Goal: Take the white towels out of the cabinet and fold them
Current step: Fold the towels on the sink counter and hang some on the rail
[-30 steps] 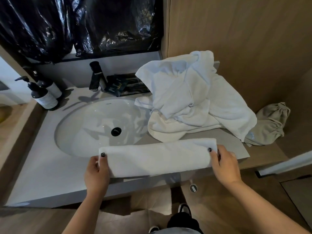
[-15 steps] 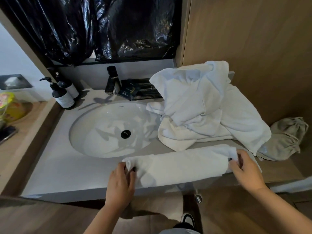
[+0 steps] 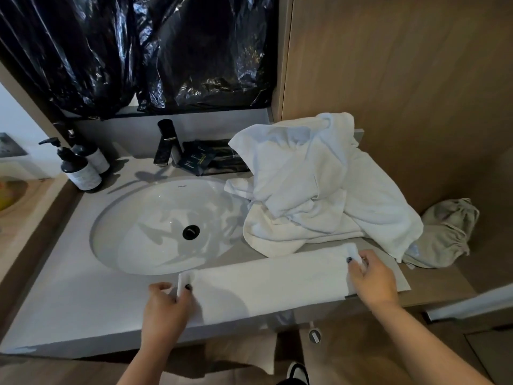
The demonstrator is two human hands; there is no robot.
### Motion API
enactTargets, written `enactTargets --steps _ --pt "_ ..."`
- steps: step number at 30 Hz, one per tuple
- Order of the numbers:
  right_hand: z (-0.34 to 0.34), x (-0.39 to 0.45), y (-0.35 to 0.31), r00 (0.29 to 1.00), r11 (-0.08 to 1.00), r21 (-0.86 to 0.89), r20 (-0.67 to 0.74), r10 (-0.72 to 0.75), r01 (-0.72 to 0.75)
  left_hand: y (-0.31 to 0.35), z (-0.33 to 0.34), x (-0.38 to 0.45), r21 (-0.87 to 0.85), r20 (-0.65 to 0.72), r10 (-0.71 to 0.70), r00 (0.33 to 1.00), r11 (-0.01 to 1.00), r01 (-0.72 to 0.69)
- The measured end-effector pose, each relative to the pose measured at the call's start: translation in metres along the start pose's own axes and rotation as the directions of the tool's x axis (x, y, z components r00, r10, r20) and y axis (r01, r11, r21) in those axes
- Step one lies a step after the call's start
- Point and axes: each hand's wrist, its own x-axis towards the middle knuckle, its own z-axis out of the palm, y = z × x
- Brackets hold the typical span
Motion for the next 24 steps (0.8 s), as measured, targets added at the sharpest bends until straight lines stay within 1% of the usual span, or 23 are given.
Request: enactTargets --steps 1,2,3,4,5,6,7,8,9,10,11,12,13,14,15,17,19,22,24 --pt "0.003 -0.003 -0.006 1.0 1.0 -0.027 -0.021 0.002 -0.002 0.002 -0.003 0.001 0.08 -0.047 0.059 0.997 0.995 -0.055" --pt "0.006 -0.006 -0.013 0.999 0.999 -0.045 -0.053 0.012 -0.014 0.005 -0.003 0.0 0.192 -0.115 0.193 0.975 0.967 -0.168" --pt "0.01 -0.009 -0.02 0.996 0.998 -0.056 -0.088 0.031 -0.036 0.01 -0.001 -0.004 0.286 -0.161 0.36 0.919 0.908 -0.306" --pt "0.014 -0.011 -0.025 0.991 0.995 -0.073 -0.123 0.056 -0.065 0.018 0.005 -0.01 0.326 -0.159 0.519 0.84 0.83 -0.452" --pt "0.017 -0.014 -0.031 0.987 0.99 -0.113 -0.15 0.064 -0.082 0.028 0.014 -0.017 0.338 -0.095 0.642 0.761 0.74 -0.582" --pt "0.021 -0.017 -0.037 0.987 0.984 -0.168 -0.161 0.029 -0.056 0.037 0.025 -0.023 0.322 0.023 0.704 0.709 0.667 -0.672" --pt "0.025 -0.022 -0.043 0.987 0.975 -0.219 -0.146 -0.07 0.037 0.045 0.037 -0.03 0.315 0.166 0.71 0.684 0.619 -0.719" --pt "0.029 -0.029 -0.051 0.969 0.949 -0.241 -0.09 -0.229 0.202 0.047 0.049 -0.034 0.331 0.288 0.685 0.669 0.584 -0.741" --pt "0.036 -0.036 -0.059 0.909 0.882 -0.235 0.011 -0.418 0.408 0.044 0.06 -0.036 0.378 0.366 0.649 0.667 0.552 -0.743" --pt "0.045 -0.045 -0.066 0.802 0.769 -0.229 0.14 -0.581 0.597 0.04 0.067 -0.036 0.428 0.416 0.615 0.67 0.518 -0.741" --pt "0.055 -0.054 -0.071 0.683 0.642 -0.233 0.27 -0.679 0.73 0.035 0.071 -0.033 0.458 0.437 0.595 0.675 0.498 -0.736" --pt "0.064 -0.062 -0.073 0.602 0.547 -0.252 0.368 -0.709 0.798 0.031 0.073 -0.031 0.47 0.436 0.591 0.678 0.493 -0.732" --pt "0.071 -0.067 -0.074 0.575 0.498 -0.286 0.415 -0.705 0.818 0.028 0.072 -0.027 0.472 0.429 0.605 0.671 0.483 -0.738" --pt "0.075 -0.069 -0.073 0.583 0.488 -0.32 0.43 -0.689 0.812 0.026 0.071 -0.024 0.47 0.424 0.625 0.655 0.467 -0.749" --pt "0.077 -0.07 -0.072 0.604 0.502 -0.336 0.428 -0.672 0.797 0.026 0.07 -0.022 0.473 0.422 0.634 0.648 0.456 -0.754" --pt "0.078 -0.067 -0.067 0.636 0.542 -0.333 0.409 -0.655 0.772 0.027 0.07 -0.021 0.479 0.414 0.631 0.656 0.461 -0.747" --pt "0.075 -0.059 -0.058 0.68 0.584 -0.35 0.415 -0.605 0.733 0.027 0.068 -0.021 0.485 0.43 0.586 0.687 0.492 -0.723" --pt "0.058 -0.041 -0.041 0.753 0.635 -0.413 0.441 -0.488 0.653 0.025 0.062 -0.015 0.503 0.422 0.526 0.739 0.543 -0.673" --pt "0.043 -0.027 -0.029 0.794 0.647 -0.468 0.434 -0.426 0.602 0.023 0.056 -0.007 0.529 0.427 0.492 0.758 0.544 -0.651"
